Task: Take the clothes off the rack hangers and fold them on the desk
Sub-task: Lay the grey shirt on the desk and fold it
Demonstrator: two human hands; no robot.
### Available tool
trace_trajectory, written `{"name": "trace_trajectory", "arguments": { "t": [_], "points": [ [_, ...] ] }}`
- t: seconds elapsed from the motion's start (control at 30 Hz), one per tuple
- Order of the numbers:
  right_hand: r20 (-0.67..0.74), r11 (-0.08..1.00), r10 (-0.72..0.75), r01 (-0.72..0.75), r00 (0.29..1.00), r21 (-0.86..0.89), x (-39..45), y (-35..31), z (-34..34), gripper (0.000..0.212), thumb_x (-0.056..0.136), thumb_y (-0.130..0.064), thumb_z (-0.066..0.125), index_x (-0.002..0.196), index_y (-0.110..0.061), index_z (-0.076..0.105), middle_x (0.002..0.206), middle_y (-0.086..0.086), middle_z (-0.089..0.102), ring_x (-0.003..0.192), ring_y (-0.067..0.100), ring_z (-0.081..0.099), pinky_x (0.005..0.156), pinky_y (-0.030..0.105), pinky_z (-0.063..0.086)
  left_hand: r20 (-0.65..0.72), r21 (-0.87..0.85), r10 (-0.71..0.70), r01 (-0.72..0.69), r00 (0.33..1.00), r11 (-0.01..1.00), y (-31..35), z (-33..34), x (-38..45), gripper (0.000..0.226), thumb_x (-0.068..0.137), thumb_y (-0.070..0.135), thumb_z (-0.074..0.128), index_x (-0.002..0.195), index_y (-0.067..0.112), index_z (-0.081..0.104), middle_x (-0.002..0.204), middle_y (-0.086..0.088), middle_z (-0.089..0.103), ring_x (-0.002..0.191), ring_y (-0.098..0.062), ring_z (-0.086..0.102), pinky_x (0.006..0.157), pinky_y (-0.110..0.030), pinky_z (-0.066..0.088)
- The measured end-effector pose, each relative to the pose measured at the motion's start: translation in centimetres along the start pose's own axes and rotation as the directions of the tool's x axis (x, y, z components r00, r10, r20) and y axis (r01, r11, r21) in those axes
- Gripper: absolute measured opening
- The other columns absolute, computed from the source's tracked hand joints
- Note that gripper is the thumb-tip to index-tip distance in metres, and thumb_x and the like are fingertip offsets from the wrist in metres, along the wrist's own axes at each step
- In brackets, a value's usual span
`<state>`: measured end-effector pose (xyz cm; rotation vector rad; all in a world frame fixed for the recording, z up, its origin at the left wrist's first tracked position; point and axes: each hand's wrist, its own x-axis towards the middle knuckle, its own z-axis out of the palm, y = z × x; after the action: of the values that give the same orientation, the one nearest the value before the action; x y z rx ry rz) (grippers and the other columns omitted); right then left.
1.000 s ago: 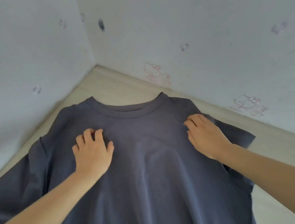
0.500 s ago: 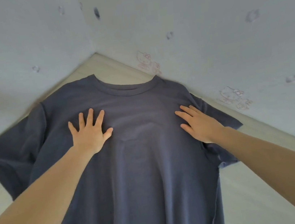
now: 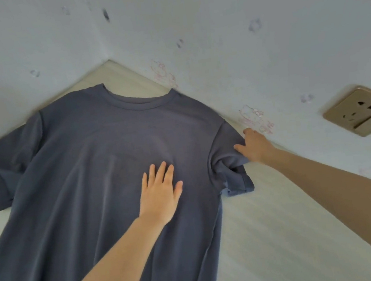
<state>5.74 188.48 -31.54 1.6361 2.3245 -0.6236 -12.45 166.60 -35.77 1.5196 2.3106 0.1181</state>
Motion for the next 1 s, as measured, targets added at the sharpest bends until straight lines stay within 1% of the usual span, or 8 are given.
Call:
{"name": "trace_trajectory", "arguments": {
  "t": [0.07, 0.17, 0.23, 0.37, 0.57, 0.7, 0.83, 1.0],
  "points": [
    [0.027, 0.999, 0.02, -0.019, 0.999, -0.027, 0.1, 0.3, -0.3, 0.047, 0.095, -0.036, 0.055, 0.124, 0.0, 0.048, 0.12, 0.019, 0.056, 0.114, 0.037, 0.054, 0.093, 0.039, 0.044, 0.001, -0.04, 0.03, -0.03, 1.0, 0.999, 2.4, 0.7, -1.5, 0.084, 0.085, 0.06, -0.004, 0.155, 0.02, 0.019, 0.163, -0.003, 0.01, 0.151, -0.024, 0.001, 0.121, -0.04, 0.002],
    [0.053, 0.997, 0.04, -0.036, 0.998, -0.07, 0.1, 1.1, -1.0, 0.027, 0.093, -0.033, 0.055, 0.086, -0.007, 0.055, 0.086, 0.011, 0.058, 0.102, 0.036, 0.06, 0.078, 0.033, 0.04, -0.007, -0.062, 0.078, -0.079, 0.997, 0.995, 5.1, 1.6, -2.9, 0.086, 0.084, 0.064, 0.0, 0.152, 0.02, 0.03, 0.162, -0.001, 0.016, 0.151, -0.026, 0.003, 0.12, -0.04, -0.001],
    [0.037, 0.999, 0.047, -0.048, 0.998, 0.02, 0.1, 1.6, -1.6, 0.029, 0.096, -0.029, 0.052, 0.097, 0.0, 0.058, 0.095, 0.018, 0.061, 0.098, 0.036, 0.06, 0.075, 0.032, 0.038, -0.009, -0.035, 0.106, -0.106, 0.994, 0.994, 6.6, 2.1, -3.5, 0.083, 0.087, 0.068, 0.013, 0.146, 0.017, 0.042, 0.157, -0.002, 0.033, 0.149, -0.027, 0.017, 0.121, -0.044, 0.003],
    [-0.01, 0.974, 0.053, -0.05, 0.999, 0.22, -0.4, 2.0, -3.0, 0.027, 0.1, -0.026, 0.045, 0.105, 0.0, 0.047, 0.101, 0.02, 0.055, 0.086, 0.029, 0.049, 0.073, 0.032, 0.037, 0.026, 0.033, 0.075, -0.075, 0.997, 0.997, 8.8, 3.2, -4.2, 0.082, 0.077, 0.072, 0.037, 0.127, 0.013, 0.063, 0.133, -0.005, 0.061, 0.128, -0.032, 0.052, 0.106, -0.058, 0.04],
    [-0.11, 0.982, -0.015, 0.036, 0.994, 0.186, -1.2, 0.1, -5.4, 0.026, 0.1, -0.024, 0.046, 0.116, -0.003, 0.046, 0.112, 0.021, 0.056, 0.09, 0.032, 0.05, 0.075, 0.035, 0.039, -0.025, -0.034, 0.01, -0.011, 1.0, 0.999, 9.3, 3.5, -3.7, 0.063, 0.059, 0.043, 0.082, 0.114, 0.014, 0.069, 0.126, -0.003, 0.065, 0.123, -0.03, 0.057, 0.096, -0.054, 0.048],
    [-0.118, 0.96, -0.074, 0.103, 0.99, 0.262, -1.4, -4.7, -8.2, 0.028, 0.097, -0.015, 0.048, 0.112, 0.006, 0.06, 0.111, 0.02, 0.062, 0.098, 0.033, 0.056, 0.08, 0.035, 0.043, -0.057, -0.266, 0.016, -0.031, 0.998, 0.963, 8.3, 2.0, -3.5, 0.042, 0.087, 0.009, 0.053, 0.129, 0.013, 0.053, 0.133, -0.002, 0.057, 0.133, -0.026, 0.045, 0.108, -0.039, 0.038],
    [-0.052, 0.876, -0.022, 0.044, 0.998, 0.481, -0.3, -10.8, -9.4, 0.022, 0.09, -0.006, 0.049, 0.091, 0.013, 0.061, 0.077, 0.015, 0.055, 0.076, 0.027, 0.052, 0.065, 0.035, 0.04, 0.002, -0.681, -0.102, 0.076, 0.995, 0.728, 5.3, -0.7, -4.2, 0.048, 0.091, 0.002, 0.046, 0.133, 0.025, 0.045, 0.1, 0.005, 0.067, 0.084, -0.014, 0.064, 0.069, -0.027, 0.051],
    [0.075, 0.738, -0.014, -0.04, 0.997, 0.674, 0.2, -19.5, -7.4, 0.019, 0.092, -0.001, 0.043, 0.073, -0.006, 0.045, 0.072, 0.011, 0.046, 0.069, 0.023, 0.048, 0.06, 0.032, 0.036, 0.154, -0.894, -0.201, 0.223, 0.967, 0.388, 0.8, -2.3, -4.4, 0.067, 0.086, -0.006, 0.051, 0.139, 0.034, 0.04, 0.105, 0.012, 0.063, 0.071, 0.001, 0.061, 0.064, -0.018, 0.051]
  ]
}}
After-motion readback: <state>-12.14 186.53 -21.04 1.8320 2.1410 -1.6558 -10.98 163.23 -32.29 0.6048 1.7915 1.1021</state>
